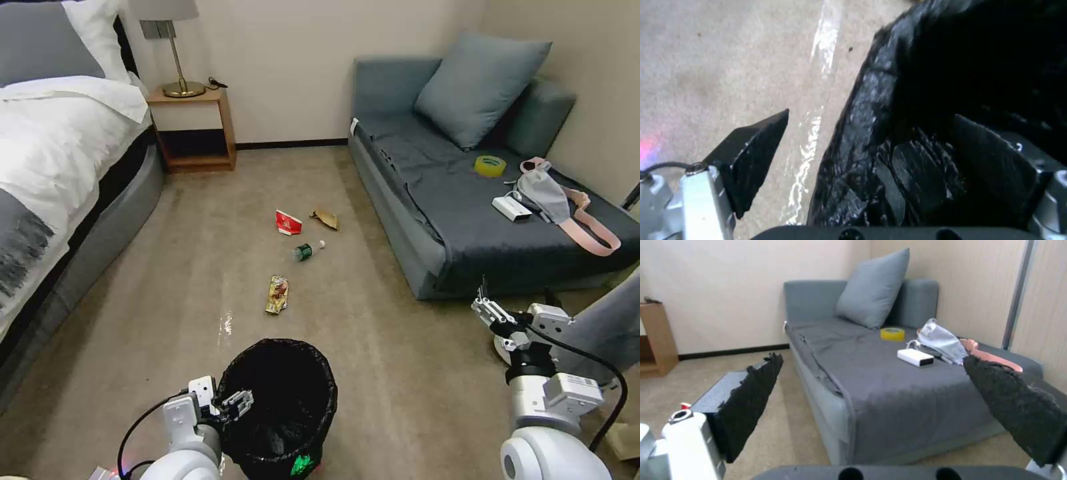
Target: Pick up the trash bin, then pick up the garbage on the floor and place it into the trash bin.
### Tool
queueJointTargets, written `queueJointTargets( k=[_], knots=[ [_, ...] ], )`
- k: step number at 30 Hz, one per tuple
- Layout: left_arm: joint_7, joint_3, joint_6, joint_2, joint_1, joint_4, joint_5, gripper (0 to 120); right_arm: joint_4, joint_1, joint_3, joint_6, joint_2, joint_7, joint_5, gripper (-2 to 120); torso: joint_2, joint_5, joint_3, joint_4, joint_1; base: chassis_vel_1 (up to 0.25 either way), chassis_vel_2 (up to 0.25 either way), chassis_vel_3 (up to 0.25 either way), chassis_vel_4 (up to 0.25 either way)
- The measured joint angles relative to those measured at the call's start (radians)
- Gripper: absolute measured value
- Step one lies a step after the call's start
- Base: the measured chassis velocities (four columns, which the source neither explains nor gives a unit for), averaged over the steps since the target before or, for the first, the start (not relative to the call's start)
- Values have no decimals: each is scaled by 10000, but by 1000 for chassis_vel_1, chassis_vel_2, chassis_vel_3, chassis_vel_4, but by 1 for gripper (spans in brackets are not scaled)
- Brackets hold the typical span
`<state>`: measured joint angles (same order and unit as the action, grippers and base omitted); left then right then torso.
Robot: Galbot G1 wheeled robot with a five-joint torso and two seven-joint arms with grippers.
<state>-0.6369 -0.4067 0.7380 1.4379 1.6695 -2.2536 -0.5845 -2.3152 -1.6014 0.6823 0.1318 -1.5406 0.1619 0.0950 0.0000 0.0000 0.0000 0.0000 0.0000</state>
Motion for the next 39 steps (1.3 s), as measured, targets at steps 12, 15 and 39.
queueJointTargets(
  k=[12, 15, 39],
  knots=[
    [-63, 100, -14, 95, -150, 408, -75, 98, 128, 95, -9, -11, -8, 13, -8, 100, -1, 0, 0, 0, 0, 0, 0, 0, 0],
    [-78, 134, -17, 154, -161, 534, -117, 96, 144, 101, -11, -20, -9, 23, -10, 100, 0, 0, 0, 0, 0, 0, 0, 0, 0],
    [-42, 50, -70, 311, 93, 514, -103, 15, 129, 98, -21, -117, 40, 60, 9, 100, 0, 2, -1, 2, 0, 0, 0, 0, 0]
  ],
)
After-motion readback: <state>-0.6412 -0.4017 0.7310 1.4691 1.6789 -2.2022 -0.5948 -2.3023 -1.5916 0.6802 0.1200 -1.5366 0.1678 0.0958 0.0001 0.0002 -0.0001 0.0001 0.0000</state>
